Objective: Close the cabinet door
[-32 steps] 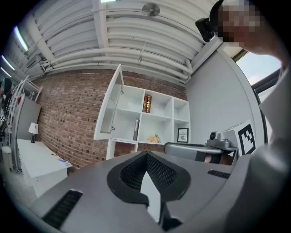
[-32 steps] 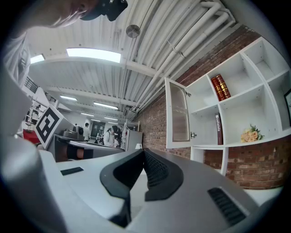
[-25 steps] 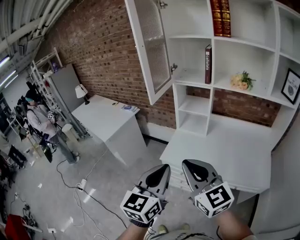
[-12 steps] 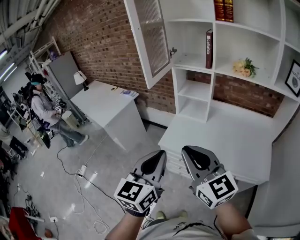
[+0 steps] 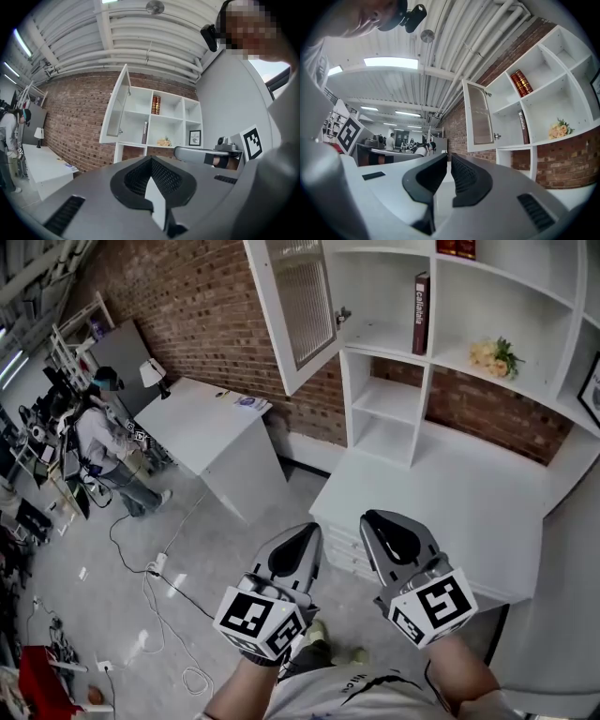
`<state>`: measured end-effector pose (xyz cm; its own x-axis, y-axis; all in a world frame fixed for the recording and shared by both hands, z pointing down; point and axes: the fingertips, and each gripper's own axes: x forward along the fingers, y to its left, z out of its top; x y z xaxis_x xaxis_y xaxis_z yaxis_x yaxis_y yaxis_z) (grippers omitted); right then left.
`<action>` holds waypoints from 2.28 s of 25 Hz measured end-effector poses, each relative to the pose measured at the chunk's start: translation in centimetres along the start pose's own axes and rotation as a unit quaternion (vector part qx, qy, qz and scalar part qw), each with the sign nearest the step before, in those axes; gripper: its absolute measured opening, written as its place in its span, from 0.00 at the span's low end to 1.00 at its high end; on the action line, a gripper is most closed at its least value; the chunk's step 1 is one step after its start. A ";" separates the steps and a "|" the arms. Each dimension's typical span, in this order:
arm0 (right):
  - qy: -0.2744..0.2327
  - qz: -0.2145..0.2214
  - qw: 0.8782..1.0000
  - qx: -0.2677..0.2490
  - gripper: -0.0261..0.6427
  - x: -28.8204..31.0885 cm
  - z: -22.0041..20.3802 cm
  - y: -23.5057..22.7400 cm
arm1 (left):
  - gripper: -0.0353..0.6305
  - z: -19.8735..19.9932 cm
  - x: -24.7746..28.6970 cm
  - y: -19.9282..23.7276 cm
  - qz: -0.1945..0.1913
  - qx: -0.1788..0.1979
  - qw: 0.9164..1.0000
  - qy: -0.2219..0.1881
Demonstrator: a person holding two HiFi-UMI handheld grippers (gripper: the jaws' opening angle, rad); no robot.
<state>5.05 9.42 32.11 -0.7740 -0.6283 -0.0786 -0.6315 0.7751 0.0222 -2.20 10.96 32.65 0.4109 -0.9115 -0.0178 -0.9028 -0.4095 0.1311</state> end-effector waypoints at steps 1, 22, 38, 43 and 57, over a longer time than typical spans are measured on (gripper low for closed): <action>0.001 0.000 1.000 0.000 0.07 0.4 0.0 -0.1 | 0.07 0.0 0.3 0.3 0.000 0.000 1.000 0.000; 0.023 -0.055 0.998 -0.021 0.12 23.1 -2.4 -5.8 | 0.07 2.6 12.0 19.5 -0.043 0.007 0.999 -0.006; 0.031 -0.187 0.981 -0.048 0.24 34.7 -3.8 -11.2 | 0.07 2.0 17.0 26.9 -0.093 -0.002 0.996 -0.006; 0.024 -0.217 0.974 -0.051 0.28 36.2 -3.6 -12.7 | 0.07 2.2 17.7 27.7 -0.087 -0.002 0.996 -0.006; 0.028 -0.242 0.967 -0.071 0.24 36.2 -3.1 -13.3 | 0.07 1.9 19.1 27.9 -0.098 -0.005 0.995 -0.001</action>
<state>-14.75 -23.84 32.05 -0.3843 -0.9212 -0.0606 -0.9178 0.3741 0.1330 -19.76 -17.93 34.08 0.5791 -0.8139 -0.0468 -0.8036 -0.5796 0.1351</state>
